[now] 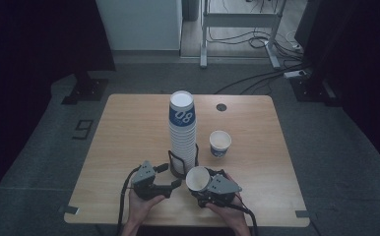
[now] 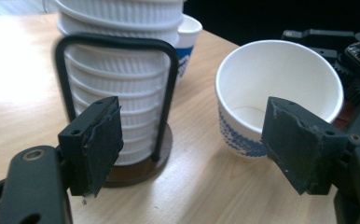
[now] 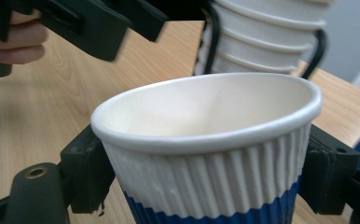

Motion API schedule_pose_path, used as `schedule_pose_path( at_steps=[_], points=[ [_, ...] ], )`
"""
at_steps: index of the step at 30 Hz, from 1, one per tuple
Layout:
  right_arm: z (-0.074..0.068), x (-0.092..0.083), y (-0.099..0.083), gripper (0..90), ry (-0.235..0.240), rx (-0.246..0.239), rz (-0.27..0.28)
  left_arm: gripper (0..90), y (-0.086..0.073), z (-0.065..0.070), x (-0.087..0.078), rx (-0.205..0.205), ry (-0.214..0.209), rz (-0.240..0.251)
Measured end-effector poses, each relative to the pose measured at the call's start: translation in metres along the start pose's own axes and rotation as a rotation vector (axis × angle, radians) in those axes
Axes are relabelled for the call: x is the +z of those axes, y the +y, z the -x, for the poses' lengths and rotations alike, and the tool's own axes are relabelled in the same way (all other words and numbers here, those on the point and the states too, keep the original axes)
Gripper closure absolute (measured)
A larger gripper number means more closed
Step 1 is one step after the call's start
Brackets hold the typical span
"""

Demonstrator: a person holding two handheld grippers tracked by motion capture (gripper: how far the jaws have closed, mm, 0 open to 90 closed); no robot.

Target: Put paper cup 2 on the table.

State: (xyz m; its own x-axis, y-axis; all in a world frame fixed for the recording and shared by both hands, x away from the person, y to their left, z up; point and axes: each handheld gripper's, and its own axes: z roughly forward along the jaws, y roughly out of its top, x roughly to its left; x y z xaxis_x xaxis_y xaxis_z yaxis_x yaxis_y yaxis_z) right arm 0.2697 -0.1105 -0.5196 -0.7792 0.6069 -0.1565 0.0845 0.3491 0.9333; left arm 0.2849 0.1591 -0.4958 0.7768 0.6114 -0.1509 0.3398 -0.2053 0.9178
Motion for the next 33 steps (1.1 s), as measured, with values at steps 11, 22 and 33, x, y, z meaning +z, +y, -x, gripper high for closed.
schedule_pose_path(
  at_steps=[11, 22, 33],
  points=[
    [0.025, -0.013, -0.006, 17.8, -0.055, 0.120, 0.050, 14.5, -0.017, -0.013, -0.007, -0.007, 0.105, 0.044],
    [0.057, -0.025, -0.007, 17.8, -0.136, 0.251, 0.105, 14.3, -0.027, -0.024, -0.009, -0.026, 0.208, 0.014],
    [0.084, -0.040, -0.012, 17.7, -0.243, 0.331, 0.142, 14.2, -0.038, -0.024, -0.007, -0.011, 0.286, 0.032]
  ],
)
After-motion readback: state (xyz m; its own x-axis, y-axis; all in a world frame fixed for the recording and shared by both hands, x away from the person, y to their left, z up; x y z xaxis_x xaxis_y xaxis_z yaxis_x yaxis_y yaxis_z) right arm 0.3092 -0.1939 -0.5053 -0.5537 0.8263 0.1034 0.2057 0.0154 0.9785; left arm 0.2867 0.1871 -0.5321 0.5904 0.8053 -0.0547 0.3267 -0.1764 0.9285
